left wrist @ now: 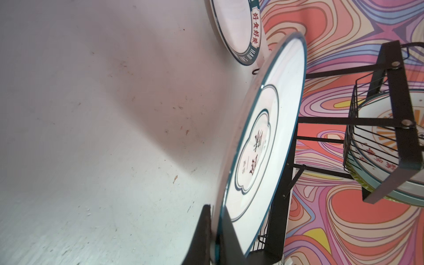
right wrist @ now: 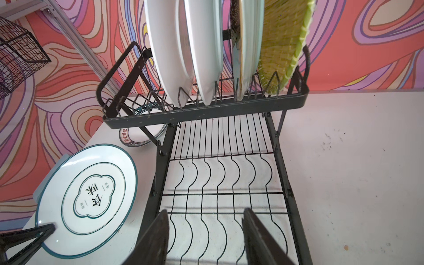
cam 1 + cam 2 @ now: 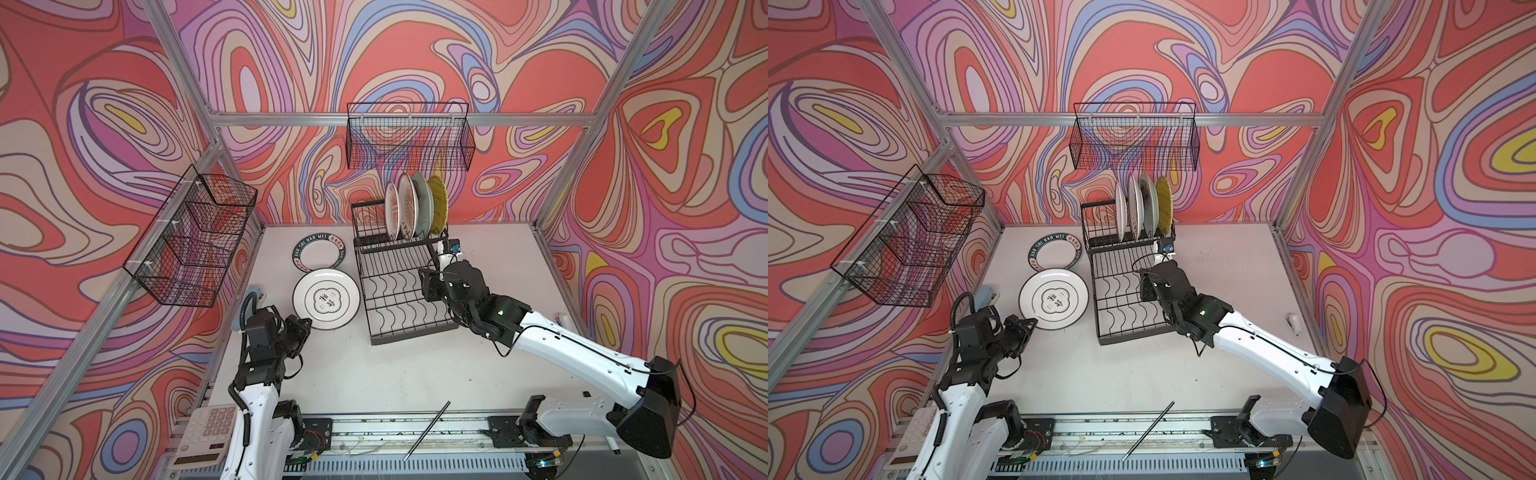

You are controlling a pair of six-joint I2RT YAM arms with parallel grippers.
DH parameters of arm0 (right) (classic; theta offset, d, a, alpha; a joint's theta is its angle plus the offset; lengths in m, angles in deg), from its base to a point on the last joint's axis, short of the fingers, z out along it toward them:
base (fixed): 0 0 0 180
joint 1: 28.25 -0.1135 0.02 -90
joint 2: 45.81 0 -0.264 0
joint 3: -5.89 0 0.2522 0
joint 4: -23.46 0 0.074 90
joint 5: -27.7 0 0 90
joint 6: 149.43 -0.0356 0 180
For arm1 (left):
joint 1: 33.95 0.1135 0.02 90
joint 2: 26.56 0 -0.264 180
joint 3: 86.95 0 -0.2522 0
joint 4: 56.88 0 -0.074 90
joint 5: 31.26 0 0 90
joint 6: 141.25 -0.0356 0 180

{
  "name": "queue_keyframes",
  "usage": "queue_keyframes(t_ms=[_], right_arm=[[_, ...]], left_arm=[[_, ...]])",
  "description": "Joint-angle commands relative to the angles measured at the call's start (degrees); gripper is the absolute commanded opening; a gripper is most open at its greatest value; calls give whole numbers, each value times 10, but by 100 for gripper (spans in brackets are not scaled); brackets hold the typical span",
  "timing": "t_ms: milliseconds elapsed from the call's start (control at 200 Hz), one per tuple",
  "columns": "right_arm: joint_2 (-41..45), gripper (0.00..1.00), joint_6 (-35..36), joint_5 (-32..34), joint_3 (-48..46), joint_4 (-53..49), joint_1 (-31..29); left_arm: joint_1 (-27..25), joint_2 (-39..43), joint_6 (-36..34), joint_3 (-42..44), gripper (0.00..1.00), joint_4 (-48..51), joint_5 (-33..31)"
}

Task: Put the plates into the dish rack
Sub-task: 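Lift the teal-rimmed plate upright with the left gripper toward the right gripper, then grasp the plate's edge with the right gripper beside the left gripper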

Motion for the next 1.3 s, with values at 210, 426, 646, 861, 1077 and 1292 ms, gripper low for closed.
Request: queue_keyframes(t_ms=[210,426,646,861,1077,1292], right_arm=[[-27,57,7,-43,11,20,-1],[-68,59,6,-101,28,25,5],[-100,60,-10,-151,40,32,13],[-110,63,-32,-202,19,60,28],[-108,66,-52,-243,-11,90,38],[-96,67,-68,-262,-40,104,43]], left_arm=[[0,-9,-25,-38,0,-56,79],[1,-19,-30,-29,0,-63,116],[0,-13,-32,-15,0,-81,156],[0,1,-11,10,0,-111,175],[-4,-11,-14,9,0,-127,207],[-26,-29,-36,-8,0,-120,213]])
